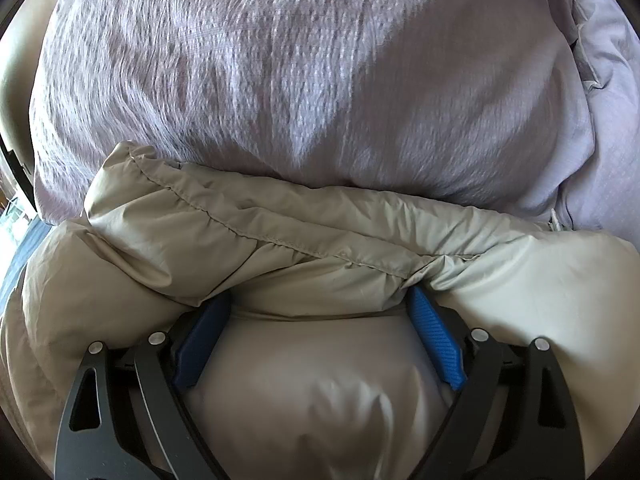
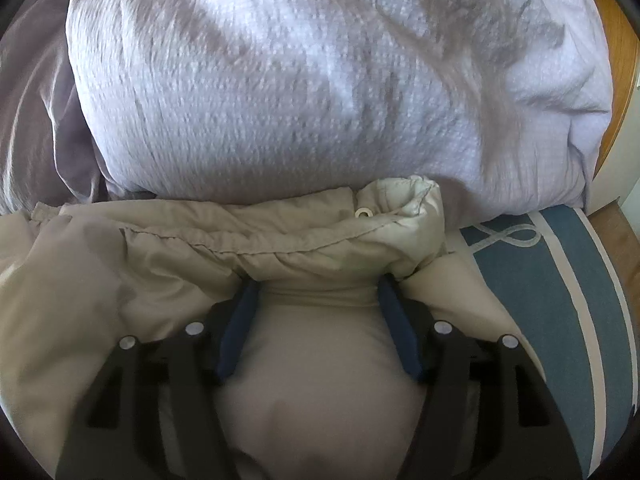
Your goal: Fold large clothes
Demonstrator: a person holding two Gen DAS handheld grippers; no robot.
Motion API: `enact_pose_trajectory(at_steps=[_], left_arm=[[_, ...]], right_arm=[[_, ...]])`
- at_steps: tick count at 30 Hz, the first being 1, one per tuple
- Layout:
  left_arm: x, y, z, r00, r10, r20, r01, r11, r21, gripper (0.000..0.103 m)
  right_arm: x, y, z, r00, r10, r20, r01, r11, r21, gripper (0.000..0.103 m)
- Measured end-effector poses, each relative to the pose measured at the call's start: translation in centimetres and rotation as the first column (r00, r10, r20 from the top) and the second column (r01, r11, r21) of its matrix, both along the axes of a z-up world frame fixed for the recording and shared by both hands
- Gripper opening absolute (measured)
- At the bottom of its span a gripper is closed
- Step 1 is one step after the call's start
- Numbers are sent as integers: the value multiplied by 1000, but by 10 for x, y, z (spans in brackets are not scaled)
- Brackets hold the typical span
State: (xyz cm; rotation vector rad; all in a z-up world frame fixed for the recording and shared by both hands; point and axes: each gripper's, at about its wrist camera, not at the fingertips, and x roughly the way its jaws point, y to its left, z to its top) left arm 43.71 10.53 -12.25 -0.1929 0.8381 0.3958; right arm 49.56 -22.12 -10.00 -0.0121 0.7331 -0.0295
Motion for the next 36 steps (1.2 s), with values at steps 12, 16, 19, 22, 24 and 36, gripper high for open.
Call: enact_pose_trajectory(at_steps=[12, 16, 19, 22, 24, 36], left_arm=[[2, 5, -10, 1000, 1, 8, -1, 1000, -7, 91], [3, 6, -11, 1000, 1, 4, 0, 1000, -5, 91], [3, 9, -9, 1000, -2, -21, 2, 1000, -14, 91], [-6, 12, 2, 999, 1, -49, -2, 1000, -28, 91], [-21, 15, 13, 999, -6, -47, 5, 1000, -28, 91], [-134, 68, 43, 992, 120, -32, -122, 990, -74, 91]], right_arm=[[2, 18, -10, 1000, -6, -1, 6, 999, -35, 65], [5, 22, -14, 1000, -3, -7, 2, 1000, -29, 65], [7, 23, -15, 1000, 7, -29, -8, 1000, -12, 66], [6, 19, -7, 996, 22, -84, -19, 999, 36, 72], [-3, 14, 1, 996, 27, -90, -21, 998, 66, 78], [-89, -59, 14, 988, -69, -141, 98, 972, 212, 87]])
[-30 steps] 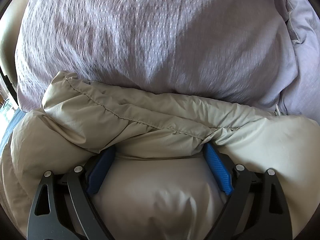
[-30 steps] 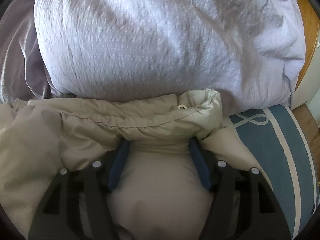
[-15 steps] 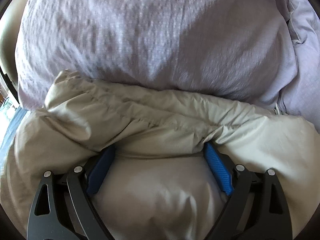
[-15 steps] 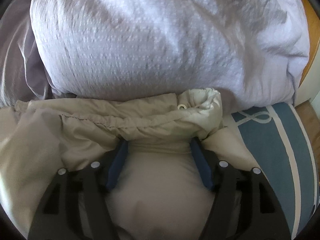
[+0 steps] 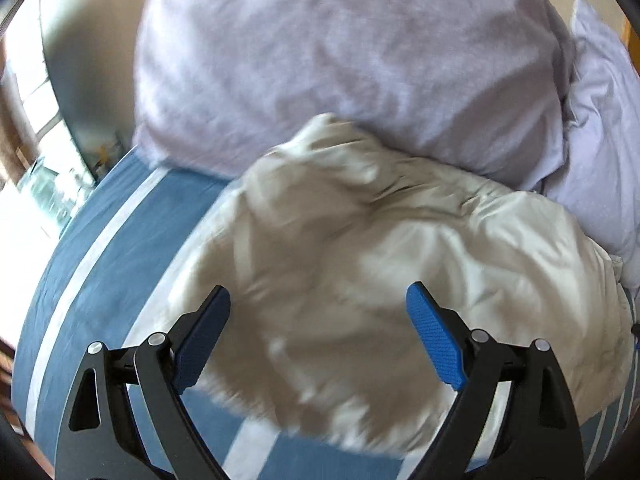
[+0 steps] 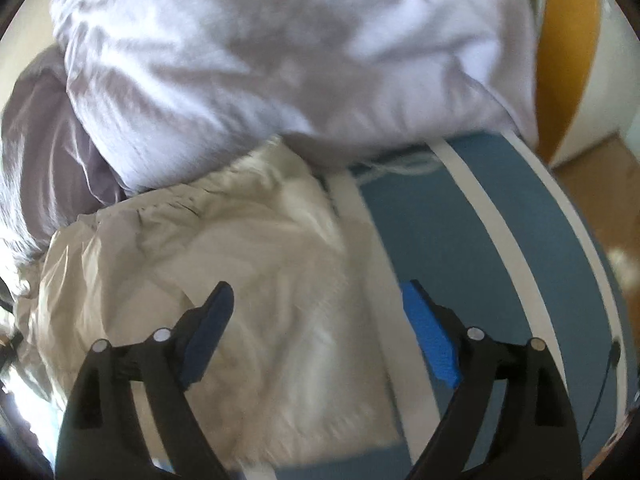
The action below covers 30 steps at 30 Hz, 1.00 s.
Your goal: Fold large clothes
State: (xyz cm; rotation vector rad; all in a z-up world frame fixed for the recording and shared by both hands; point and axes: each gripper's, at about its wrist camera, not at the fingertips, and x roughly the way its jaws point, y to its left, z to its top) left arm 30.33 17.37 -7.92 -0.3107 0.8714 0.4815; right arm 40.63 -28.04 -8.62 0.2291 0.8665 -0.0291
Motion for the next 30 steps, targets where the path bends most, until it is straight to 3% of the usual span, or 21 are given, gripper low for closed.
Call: enact_pose_trajectory(at_steps=[5, 9, 13, 19, 21, 27, 29, 30], left_arm=[[-33, 13, -9, 997, 77, -9, -77, 995, -69, 91], [-48, 20, -24, 990, 131, -43, -137, 974, -181, 91], [-50, 21, -40, 986, 154, -69, -166, 954, -248, 91], [-39, 29, -49, 980, 189, -65, -200, 936, -291, 90], [-36, 33, -52, 977, 205, -57, -212, 926, -311, 87], [-37, 37, -48, 968, 251, -3, -237, 907, -347, 51], [-41, 36, -44, 965, 261, 16, -238, 901, -363, 36], [-44, 37, -42, 965, 262, 28, -233, 897, -376, 34]], right_arm=[[-17, -47, -21, 996, -31, -87, 44, 988, 151, 87], [-40, -64, -33, 992, -21, -125, 57, 956, 289, 87], [-44, -64, -46, 989, -5, -149, 55, 942, 331, 83], [-41, -53, -47, 988, 17, -155, 41, 930, 364, 67], [-40, -50, -47, 988, 24, -153, 35, 928, 372, 56], [-41, -39, -38, 991, 38, -130, 10, 936, 351, 31], [-45, -36, -32, 993, 42, -108, -3, 943, 334, 27], [-46, -34, -30, 994, 43, -99, -8, 945, 328, 25]])
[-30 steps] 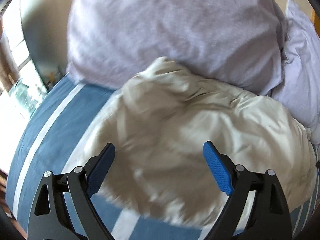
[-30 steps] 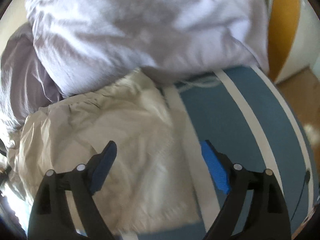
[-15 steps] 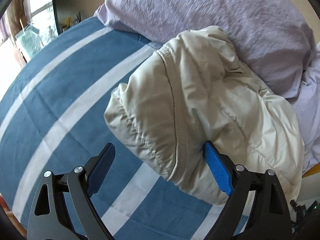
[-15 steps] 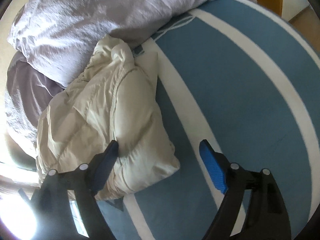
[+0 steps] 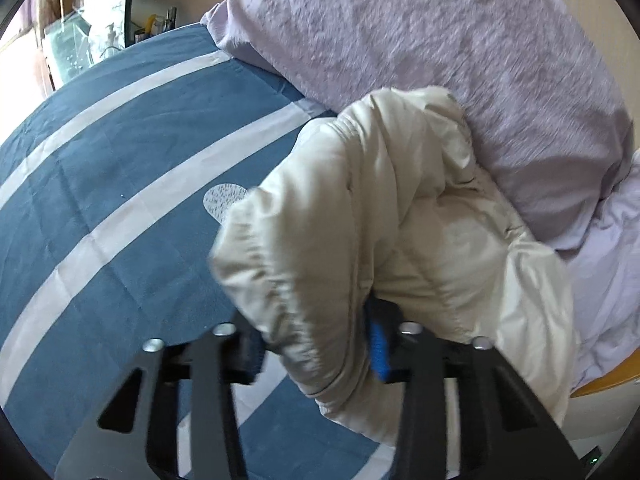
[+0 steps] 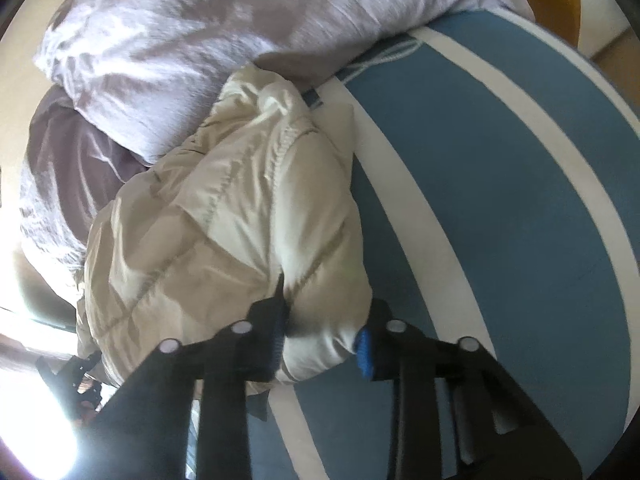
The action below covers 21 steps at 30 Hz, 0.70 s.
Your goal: Fold large clothes
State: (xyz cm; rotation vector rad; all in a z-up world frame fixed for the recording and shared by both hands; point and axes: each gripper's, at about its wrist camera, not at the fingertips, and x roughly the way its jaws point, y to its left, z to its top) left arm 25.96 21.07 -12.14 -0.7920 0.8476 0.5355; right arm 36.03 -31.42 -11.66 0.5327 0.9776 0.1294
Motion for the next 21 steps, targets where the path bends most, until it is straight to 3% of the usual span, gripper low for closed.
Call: enact_pose_trajectory(at_steps=[5, 21], left_arm=[[-13, -3, 12, 999, -26, 38, 26, 1000, 12, 25], [-128, 18, 7, 996, -30, 81, 31, 999, -9, 24]], right_arm=[[-12, 7, 10, 999, 7, 40, -7, 1000, -16, 22], [-99, 29, -2, 996, 66, 63, -66, 998, -8, 22]])
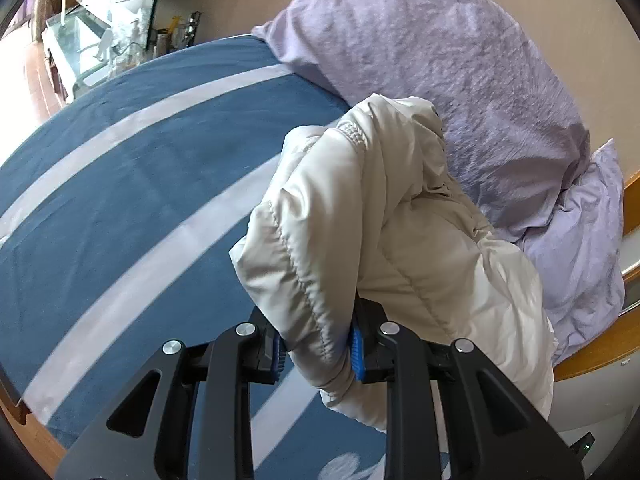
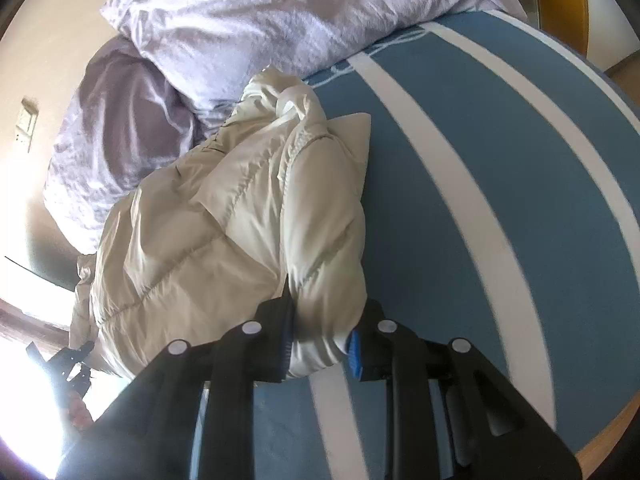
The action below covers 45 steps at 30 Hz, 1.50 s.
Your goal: Fold large clothes
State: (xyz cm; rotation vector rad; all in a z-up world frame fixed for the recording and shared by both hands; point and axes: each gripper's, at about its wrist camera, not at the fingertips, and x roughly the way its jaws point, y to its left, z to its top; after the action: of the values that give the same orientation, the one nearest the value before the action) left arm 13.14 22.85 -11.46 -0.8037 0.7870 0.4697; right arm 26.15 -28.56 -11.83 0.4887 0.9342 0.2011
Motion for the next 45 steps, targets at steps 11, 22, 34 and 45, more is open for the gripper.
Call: enact_pose_trajectory(at_steps=[11, 22, 34, 45], left_arm=[[-49, 11, -13, 1000, 21, -7, -22, 1000, -23, 27], [-48, 16, -21, 997, 70, -45, -71, 997, -35, 56], [-42, 18, -31, 993, 113, -32, -116, 989, -97, 76], [-38, 19, -38, 987, 158, 21, -153, 976, -157, 61]], right_arm=[[-52, 14, -11, 1000, 19, 5, -19, 1000, 3, 24], [-57, 3, 14, 995, -77, 64, 85, 985, -148, 51], [-54, 67, 56, 973, 118, 200, -33, 922, -385, 60], [-52, 114, 10, 968, 246, 55, -192, 862, -468, 63]])
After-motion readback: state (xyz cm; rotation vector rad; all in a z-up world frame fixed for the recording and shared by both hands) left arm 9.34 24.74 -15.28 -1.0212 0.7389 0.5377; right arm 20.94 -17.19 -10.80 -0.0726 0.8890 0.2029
